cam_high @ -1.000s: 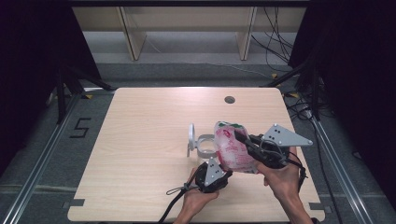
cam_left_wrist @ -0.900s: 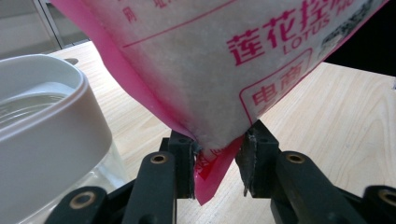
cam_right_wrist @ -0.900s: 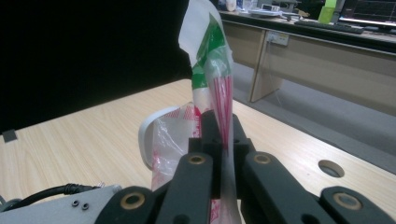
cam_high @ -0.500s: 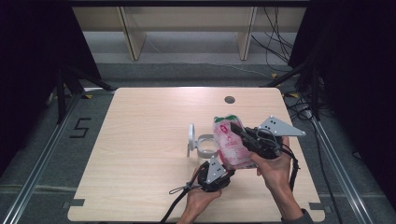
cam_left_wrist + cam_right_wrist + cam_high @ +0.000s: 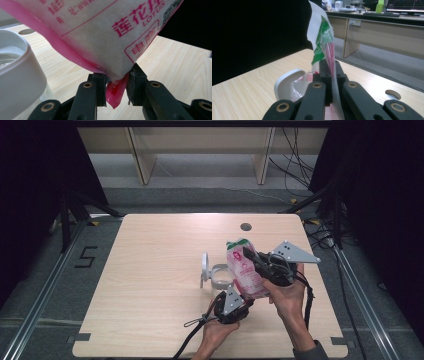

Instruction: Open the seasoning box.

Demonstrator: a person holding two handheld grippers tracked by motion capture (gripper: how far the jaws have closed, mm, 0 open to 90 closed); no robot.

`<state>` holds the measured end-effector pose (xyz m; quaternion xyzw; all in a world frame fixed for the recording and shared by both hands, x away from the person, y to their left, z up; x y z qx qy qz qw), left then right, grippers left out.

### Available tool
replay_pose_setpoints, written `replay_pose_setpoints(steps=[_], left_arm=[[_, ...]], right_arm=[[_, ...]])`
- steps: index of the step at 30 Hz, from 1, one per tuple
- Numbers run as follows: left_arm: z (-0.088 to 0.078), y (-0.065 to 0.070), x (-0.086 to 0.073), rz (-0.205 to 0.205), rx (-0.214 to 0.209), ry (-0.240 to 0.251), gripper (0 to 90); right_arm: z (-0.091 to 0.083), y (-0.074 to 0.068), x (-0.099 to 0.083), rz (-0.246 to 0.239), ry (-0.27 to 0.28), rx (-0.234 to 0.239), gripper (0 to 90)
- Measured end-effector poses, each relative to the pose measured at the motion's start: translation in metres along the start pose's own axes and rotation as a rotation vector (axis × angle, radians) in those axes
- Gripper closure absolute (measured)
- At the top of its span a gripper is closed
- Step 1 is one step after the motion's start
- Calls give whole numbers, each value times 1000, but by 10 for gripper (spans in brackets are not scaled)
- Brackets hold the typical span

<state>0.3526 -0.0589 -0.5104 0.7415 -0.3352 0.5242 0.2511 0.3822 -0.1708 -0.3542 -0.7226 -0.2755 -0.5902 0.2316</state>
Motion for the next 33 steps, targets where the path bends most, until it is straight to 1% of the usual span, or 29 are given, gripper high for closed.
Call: replay_pose_setpoints(steps=[1, 2, 3, 4, 5, 6, 7, 8, 9, 10, 11, 12, 14, 15, 16, 17, 19, 21, 22, 23, 24, 25, 26, 27, 28, 30, 31, 32, 33], left_arm=[[0, 0, 0, -3, 3, 0, 718], [2, 0, -1, 0, -6, 6, 718], [2, 0, -1, 3, 7, 0, 718], [3, 0, -1, -2, 11, 8, 719], [4, 0, -1, -4, 10, 13, 719], [3, 0, -1, -4, 10, 12, 720], [4, 0, 0, -7, 7, 21, 720], [4, -1, 1, -5, 18, 19, 721], [4, -1, 1, -7, 19, 23, 721], [4, -1, 2, -12, 21, 34, 721], [5, -1, 3, -10, 18, 48, 722], [4, 0, 4, -9, 20, 39, 722], [4, 0, 5, -2, 25, 41, 723], [5, -1, 5, 3, 29, 45, 724], [6, -1, 5, -5, 32, 56, 724], [7, 0, 5, -15, 29, 50, 724], [8, 1, 5, -12, 22, 51, 725], [10, 0, 4, -15, 4, 58, 725], [11, 1, 3, -17, 13, 59, 725], [11, 0, 2, -6, 14, 56, 725], [12, 0, 2, -8, 9, 57, 726], [12, 0, 1, -18, 17, 57, 726], [13, 0, 1, -16, 11, 59, 726], [13, -1, 1, -21, 4, 62, 726], [14, -1, 1, -29, 7, 66, 727], [14, -1, 1, -20, 12, 75, 727], [14, 0, 2, -22, 19, 74, 727], [15, 0, 2, -18, 15, 76, 727], [17, 1, 2, -20, 6, 81, 728]], right_arm=[[2, 2, 0, -17, 5, 0, 900], [4, 2, 0, -16, 13, 0, 900], [5, 1, -1, -1, 8, 11, 900], [6, 0, 0, -12, 1, -4, 900], [7, 0, 0, -6, -7, 0, 900], [9, 1, 1, -23, -4, 0, 900], [10, 0, 1, -6, -6, -2, 900], [12, -1, 1, 14, 4, -8, 900], [13, 0, 2, -3, 4, -5, 900], [13, -1, 3, 4, 0, -5, 900], [14, 0, 5, -15, 3, -7, 900], [15, -1, 6, -5, 1, -10, 900], [17, -2, 7, -10, 10, -13, 900], [18, -1, 8, -17, 5, -20, 900], [19, -2, 8, -14, 2, -19, 900], [20, -1, 8, -32, 1, -23, 900], [22, -2, 7, -10, 0, -22, 900], [24, -2, 7, -16, -16, -31, 900], [26, -2, 6, -25, -7, -30, 900], [27, -4, 5, -6, -25, -37, 900], [28, -3, 5, -14, -36, -42, 900], [29, -3, 4, -11, -39, -43, 900], [30, -2, 4, -38, -35, -44, 900], [31, -4, 4, -23, -35, -39, 900], [32, -4, 4, -35, -37, -32, 900], [33, -5, 4, -18, -36, -39, 900], [34, -5, 4, -20, -33, -33, 900], [35, -5, 4, -32, -29, -38, 900], [35, -7, 3, -8, -38, -36, 900]])
Point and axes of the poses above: each handheld gripper's, and its own axes: z roughly forward along the jaws, x roughly out of its top, y roughly to its right, the point moved 3 cm from there along z, roughly forward along the jaws, and after that the axes turned 1 degree about y, right-handed, at the moved point
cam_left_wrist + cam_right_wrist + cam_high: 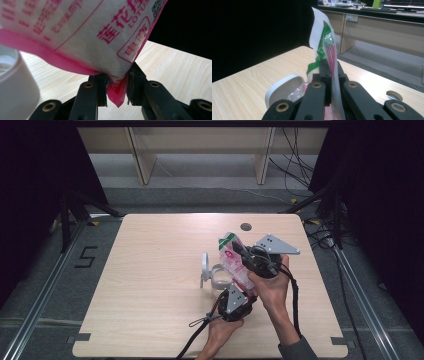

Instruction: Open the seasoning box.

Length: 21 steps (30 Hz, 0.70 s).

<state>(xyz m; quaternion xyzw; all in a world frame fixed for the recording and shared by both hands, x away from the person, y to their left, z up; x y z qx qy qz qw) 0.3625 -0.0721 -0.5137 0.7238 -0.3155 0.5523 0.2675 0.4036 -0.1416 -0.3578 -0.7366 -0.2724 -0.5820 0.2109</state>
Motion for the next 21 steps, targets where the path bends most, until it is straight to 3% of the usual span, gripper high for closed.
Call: replay_pose_setpoints(steps=[6, 8, 9, 10, 13, 16, 17, 21], left_arm=[[1, 1, 0, -4, -12, 6, 731], [1, 2, 0, -1, -15, 12, 732], [2, 3, 0, -2, -19, 14, 732], [2, 3, -1, 1, -23, 13, 733], [3, 3, -2, -4, -25, 3, 735], [3, 3, -2, 0, -35, 4, 736], [3, 3, -2, -3, -35, 6, 736], [5, 4, -2, -1, -39, 15, 737]], right_arm=[[5, -4, 0, -48, -11, -2, 900], [6, -8, -1, -20, -30, 0, 900], [8, -7, -1, -42, -28, 0, 900], [10, -8, -3, -15, -29, 5, 900], [12, -11, -5, -15, -55, 6, 900], [16, -8, -6, -38, -39, 8, 900], [16, -10, -7, -8, -43, 17, 900], [17, -11, -6, -24, -49, 17, 900]])
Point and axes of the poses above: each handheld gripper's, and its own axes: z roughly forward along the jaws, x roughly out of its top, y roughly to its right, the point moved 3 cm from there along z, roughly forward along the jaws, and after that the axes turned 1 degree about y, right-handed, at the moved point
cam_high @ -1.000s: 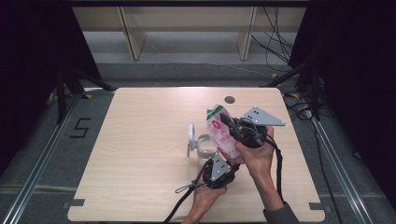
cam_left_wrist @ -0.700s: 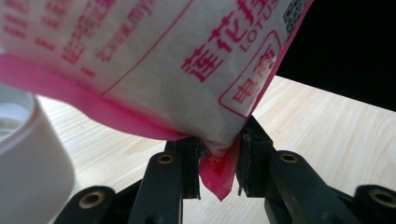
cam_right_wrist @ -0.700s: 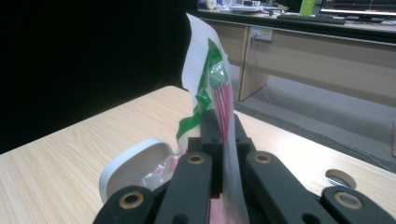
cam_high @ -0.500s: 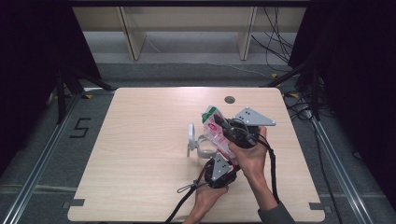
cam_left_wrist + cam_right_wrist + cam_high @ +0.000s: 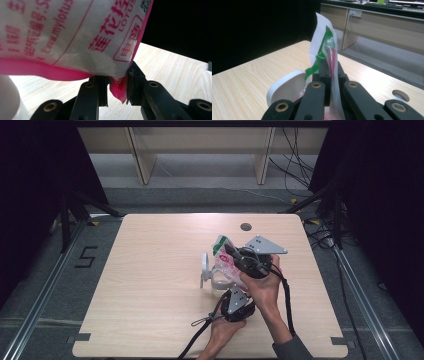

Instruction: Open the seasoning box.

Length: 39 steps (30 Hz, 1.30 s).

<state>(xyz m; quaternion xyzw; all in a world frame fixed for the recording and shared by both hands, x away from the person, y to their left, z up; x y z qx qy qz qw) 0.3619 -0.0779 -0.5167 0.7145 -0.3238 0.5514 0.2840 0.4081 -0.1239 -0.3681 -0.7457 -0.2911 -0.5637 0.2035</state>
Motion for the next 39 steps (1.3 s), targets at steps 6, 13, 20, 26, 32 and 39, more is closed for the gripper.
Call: replay_pose_setpoints(steps=[6, 13, 20, 26, 32, 39], left_arm=[[0, 0, 2, 8, -6, 23, 740], [4, 0, 0, -8, -13, 12, 740], [6, -1, -1, -7, -9, 3, 741], [7, 3, 0, -15, -7, 16, 741], [9, 5, 1, 26, -9, -12, 742], [13, 6, 3, 32, -29, -13, 743]], right_arm=[[-1, -6, 2, -15, -6, 8, 900], [6, -3, 0, -32, -14, 5, 900], [10, -4, -3, -41, -16, 16, 900], [9, -7, -3, -39, -19, 5, 899], [8, -6, -2, -52, -25, 4, 898], [7, -3, -3, -50, -34, -3, 897]])
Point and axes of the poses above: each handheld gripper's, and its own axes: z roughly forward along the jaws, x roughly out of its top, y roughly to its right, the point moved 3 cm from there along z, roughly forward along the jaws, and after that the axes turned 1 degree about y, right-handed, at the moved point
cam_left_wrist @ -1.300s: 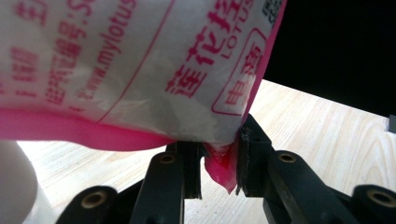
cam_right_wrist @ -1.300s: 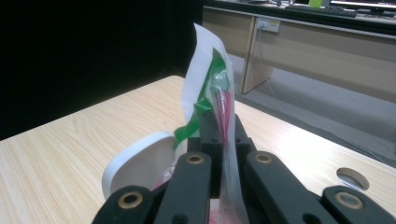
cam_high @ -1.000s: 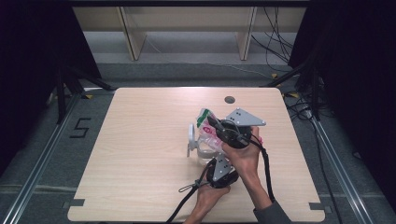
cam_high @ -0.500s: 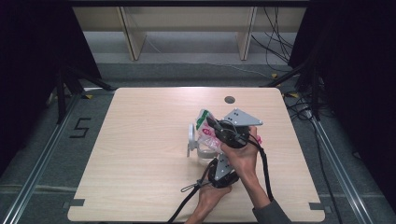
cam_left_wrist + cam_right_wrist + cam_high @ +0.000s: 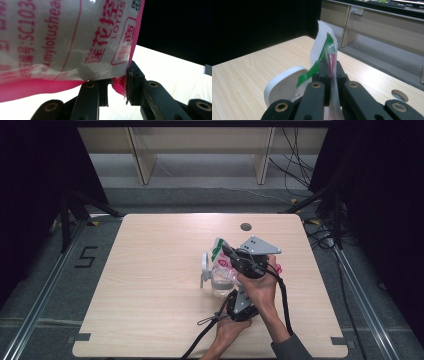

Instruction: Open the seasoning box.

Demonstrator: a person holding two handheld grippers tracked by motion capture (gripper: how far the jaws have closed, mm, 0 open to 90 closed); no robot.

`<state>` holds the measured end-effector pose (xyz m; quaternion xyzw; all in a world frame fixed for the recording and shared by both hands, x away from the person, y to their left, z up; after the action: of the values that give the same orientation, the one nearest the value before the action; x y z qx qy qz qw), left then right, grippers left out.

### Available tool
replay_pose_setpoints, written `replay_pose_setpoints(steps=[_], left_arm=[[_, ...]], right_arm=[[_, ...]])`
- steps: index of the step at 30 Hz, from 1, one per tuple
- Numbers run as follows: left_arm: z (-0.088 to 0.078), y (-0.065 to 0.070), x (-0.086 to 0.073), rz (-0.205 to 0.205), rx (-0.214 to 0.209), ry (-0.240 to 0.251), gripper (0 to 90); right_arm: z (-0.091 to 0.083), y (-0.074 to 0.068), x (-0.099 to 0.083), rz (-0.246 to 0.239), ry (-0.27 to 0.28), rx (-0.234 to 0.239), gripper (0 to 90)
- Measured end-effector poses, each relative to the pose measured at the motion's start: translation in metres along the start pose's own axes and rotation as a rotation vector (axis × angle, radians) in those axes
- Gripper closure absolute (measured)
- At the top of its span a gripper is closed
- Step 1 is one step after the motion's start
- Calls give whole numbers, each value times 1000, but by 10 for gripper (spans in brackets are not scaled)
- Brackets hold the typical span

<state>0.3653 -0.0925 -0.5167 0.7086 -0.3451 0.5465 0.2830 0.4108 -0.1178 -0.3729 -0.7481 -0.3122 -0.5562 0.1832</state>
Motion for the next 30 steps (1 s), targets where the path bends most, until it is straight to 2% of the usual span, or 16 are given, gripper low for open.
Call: replay_pose_setpoints(steps=[1, 4, 7, 8, 9, 12, 13, 14, 15, 24, 25, 26, 30], left_arm=[[0, 0, 0, -5, 9, 1, 744], [1, 1, 0, -4, 7, 1, 744], [3, 0, 0, -6, -3, 1, 744], [3, 1, -1, -13, 7, 3, 744], [2, 1, -1, -10, 5, 0, 744], [2, 0, -1, -10, 7, 2, 744], [3, 1, -1, -13, 7, 4, 745], [3, 1, -1, -7, -2, 4, 744], [3, 1, -1, -10, -4, 3, 744], [4, 3, 2, -18, 7, 16, 744], [5, 3, 1, -18, 9, 12, 744], [4, 3, 1, -10, -5, 12, 744], [4, 3, 2, -15, -7, 15, 745]], right_arm=[[0, 1, 0, -13, 9, -1, 897], [-1, 0, 0, 26, 4, -5, 897], [1, 0, -1, -12, -5, -10, 897], [1, 0, -1, -21, -14, -5, 897], [2, 0, -2, -5, -11, -9, 897], [2, 1, -1, -15, -8, -1, 897], [0, 0, -1, -9, -11, -5, 897], [0, -1, -1, 22, -3, -15, 896], [0, 1, 0, -5, -14, -7, 897], [1, -4, 1, -46, -20, -34, 896], [2, -5, 0, -34, -22, -29, 896], [2, -3, 0, -46, -23, -29, 896], [1, -4, 1, -16, -14, -6, 896]])
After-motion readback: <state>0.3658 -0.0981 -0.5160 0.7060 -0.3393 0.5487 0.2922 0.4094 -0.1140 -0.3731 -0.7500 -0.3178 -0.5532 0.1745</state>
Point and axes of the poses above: each handheld gripper's, and its own axes: z roughly forward along the jaws, x roughly out of its top, y roughly to its right, the point moved 3 cm from there along z, roughly forward along the jaws, and after that the axes turned 1 degree about y, right-handed, at the moved point
